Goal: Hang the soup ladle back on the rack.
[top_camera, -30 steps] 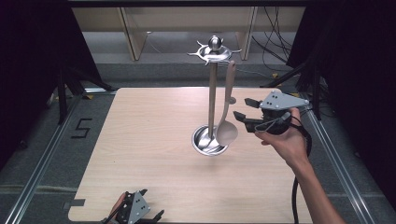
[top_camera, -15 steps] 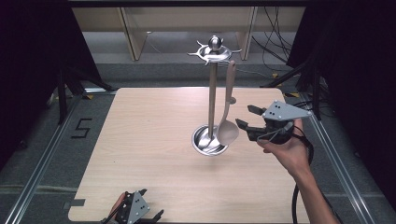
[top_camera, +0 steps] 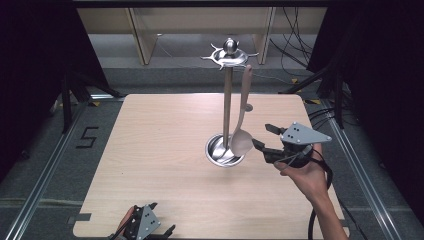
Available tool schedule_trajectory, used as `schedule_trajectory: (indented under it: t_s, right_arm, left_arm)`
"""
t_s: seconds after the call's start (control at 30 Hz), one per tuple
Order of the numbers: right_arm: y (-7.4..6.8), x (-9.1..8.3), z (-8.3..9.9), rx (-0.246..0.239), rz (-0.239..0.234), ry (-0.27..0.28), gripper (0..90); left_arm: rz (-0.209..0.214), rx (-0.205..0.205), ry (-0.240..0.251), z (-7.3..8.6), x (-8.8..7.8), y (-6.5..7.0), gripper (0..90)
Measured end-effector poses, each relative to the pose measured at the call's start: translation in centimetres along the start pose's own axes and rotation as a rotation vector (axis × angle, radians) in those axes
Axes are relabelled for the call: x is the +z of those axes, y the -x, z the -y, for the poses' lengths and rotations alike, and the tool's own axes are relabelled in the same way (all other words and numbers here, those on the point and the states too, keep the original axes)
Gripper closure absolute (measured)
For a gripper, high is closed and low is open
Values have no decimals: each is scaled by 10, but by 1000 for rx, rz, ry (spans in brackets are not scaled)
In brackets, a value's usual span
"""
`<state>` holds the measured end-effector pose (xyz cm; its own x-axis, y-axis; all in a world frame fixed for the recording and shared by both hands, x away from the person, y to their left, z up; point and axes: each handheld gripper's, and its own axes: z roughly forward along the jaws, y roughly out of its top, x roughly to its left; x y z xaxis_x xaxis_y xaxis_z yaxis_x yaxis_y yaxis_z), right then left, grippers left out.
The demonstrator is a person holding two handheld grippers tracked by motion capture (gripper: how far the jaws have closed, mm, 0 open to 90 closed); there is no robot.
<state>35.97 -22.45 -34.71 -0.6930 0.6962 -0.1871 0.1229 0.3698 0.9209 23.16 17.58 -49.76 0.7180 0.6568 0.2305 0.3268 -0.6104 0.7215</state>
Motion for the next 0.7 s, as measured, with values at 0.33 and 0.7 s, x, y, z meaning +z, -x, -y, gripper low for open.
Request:
schedule_trajectory:
  t_s: [0.33, 0.7]
  right_arm:
    - [-4, 0, 26, 18, -11, -39, 384]
    - [-9, 4, 51, 31, -36, -94, 369]
  left_arm:
    - [-11, -49, 2, 1, 1, 4, 147]
    - [-19, -42, 39, 0, 1, 4, 147]
